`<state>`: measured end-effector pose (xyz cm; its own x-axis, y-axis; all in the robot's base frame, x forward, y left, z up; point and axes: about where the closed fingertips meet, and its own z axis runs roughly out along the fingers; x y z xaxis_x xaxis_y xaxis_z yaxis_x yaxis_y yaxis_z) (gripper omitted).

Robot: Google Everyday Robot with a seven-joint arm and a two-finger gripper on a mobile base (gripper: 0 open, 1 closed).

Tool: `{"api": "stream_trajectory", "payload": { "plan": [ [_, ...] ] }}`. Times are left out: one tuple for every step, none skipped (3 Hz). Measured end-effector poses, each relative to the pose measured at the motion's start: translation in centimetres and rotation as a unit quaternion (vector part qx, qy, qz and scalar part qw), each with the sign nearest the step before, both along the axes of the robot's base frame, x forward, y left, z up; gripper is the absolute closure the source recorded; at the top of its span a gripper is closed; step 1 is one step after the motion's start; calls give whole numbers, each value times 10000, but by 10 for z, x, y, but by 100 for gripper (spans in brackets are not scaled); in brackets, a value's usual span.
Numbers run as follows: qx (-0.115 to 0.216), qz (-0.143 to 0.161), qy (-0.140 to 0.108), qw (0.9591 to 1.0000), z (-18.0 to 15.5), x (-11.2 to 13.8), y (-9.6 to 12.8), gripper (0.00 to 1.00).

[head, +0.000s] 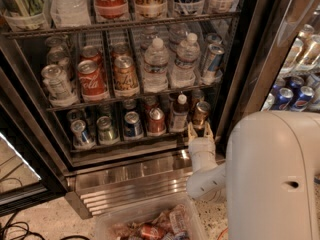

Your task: Pick orange can from bottom shelf of fridge

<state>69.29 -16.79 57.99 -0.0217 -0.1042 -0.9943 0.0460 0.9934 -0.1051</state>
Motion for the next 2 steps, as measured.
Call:
{"api": "stream_trajectory", "payload": {
  "plan": [
    [-103,-31,36,9999,-7,9,-5,45],
    [-183,-88,47,9998,-13,17,-10,46]
  ]
}}
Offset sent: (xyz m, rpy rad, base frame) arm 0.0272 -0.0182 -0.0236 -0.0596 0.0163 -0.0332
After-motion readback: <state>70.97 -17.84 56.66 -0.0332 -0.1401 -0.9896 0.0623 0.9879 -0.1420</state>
